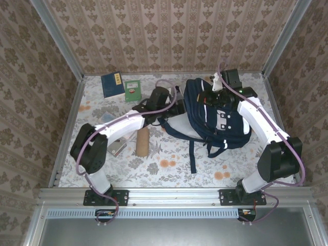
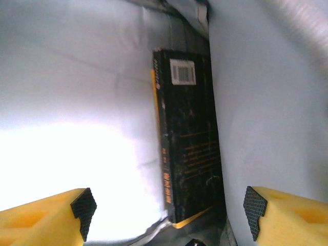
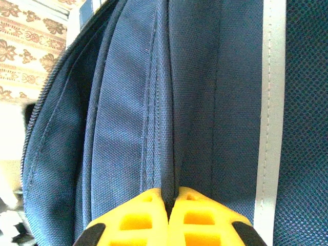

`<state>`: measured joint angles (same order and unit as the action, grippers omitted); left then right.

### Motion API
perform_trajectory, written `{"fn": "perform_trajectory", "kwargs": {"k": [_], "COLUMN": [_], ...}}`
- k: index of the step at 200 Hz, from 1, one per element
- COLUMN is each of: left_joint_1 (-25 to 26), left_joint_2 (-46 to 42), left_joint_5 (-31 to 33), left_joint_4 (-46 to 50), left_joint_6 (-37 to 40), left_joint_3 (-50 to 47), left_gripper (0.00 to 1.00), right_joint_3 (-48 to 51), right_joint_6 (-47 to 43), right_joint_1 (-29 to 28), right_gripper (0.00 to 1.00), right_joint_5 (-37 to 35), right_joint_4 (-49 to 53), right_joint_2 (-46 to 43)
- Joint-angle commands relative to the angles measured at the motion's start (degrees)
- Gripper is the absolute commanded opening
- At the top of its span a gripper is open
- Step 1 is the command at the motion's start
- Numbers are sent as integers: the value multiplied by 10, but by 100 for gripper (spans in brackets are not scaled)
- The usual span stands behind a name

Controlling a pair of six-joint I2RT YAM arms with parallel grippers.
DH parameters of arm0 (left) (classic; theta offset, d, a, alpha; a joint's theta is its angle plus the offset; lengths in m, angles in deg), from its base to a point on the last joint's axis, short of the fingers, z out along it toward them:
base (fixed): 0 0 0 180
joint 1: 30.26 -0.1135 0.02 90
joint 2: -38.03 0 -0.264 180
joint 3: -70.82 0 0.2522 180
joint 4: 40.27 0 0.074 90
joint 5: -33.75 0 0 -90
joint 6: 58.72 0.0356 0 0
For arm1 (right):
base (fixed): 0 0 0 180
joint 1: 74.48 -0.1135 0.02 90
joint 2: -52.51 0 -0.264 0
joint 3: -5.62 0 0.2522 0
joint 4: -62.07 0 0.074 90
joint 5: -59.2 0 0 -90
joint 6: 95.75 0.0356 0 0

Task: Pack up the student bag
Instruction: Place the book in the student bag, then move the book to the center of the table.

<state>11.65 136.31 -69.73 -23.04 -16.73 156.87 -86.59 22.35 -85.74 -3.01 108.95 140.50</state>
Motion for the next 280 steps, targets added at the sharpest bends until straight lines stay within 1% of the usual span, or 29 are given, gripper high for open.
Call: {"fn": "perform_trajectory", "kwargs": {"k": [1, 34, 53, 57, 61, 75, 83, 93, 104, 129, 168, 186, 214, 257, 280], "left_joint_1": [-32, -110, -152, -154, -175, -205, -221, -241, -261, -298, -354, -381, -410, -420, -422], "left_joint_2": [-44, -54, -42, -38, -35, -18, -5, 12, 33, 87, 180, 227, 298, 408, 437], "left_joint_5": [31, 44, 49, 48, 47, 48, 45, 43, 40, 38, 27, 14, -10, -16, -28], "left_joint_4": [79, 115, 126, 126, 126, 128, 129, 131, 129, 119, 108, 100, 99, 187, 214], "left_joint_6": [68, 106, 123, 126, 130, 141, 148, 156, 166, 184, 176, 156, 132, 137, 121], "left_joint_3": [-9, -3, 8, 10, 13, 26, 36, 51, 69, 113, 200, 239, 310, 462, 486], "left_gripper": [80, 80, 80, 80, 80, 80, 80, 80, 80, 79, 78, 78, 77, 76, 76], "right_joint_3": [30, 70, 88, 92, 97, 109, 113, 118, 121, 117, 97, 87, 80, 80, 80], "right_joint_6": [-31, -54, -67, -68, -69, -73, -75, -76, -76, -71, -58, -52, -42, -34, -36], "right_joint_1": [-13, -46, -68, -72, -76, -87, -93, -101, -106, -117, -126, -128, -132, -138, -140], "right_gripper": [0, 0, 0, 0, 0, 0, 0, 4, 4, 8, 0, 0, 0, 0, 1], "right_joint_5": [-3, -28, -51, -53, -56, -65, -70, -76, -78, -77, -77, -77, -82, -88, -97], "right_joint_4": [-20, -20, -20, -20, -20, -20, -21, -20, -20, -35, -36, -35, -33, -26, -26], "right_joint_2": [-29, -32, -32, -31, -30, -29, -29, -27, -26, -16, -5, -1, 3, 6, 5]}}
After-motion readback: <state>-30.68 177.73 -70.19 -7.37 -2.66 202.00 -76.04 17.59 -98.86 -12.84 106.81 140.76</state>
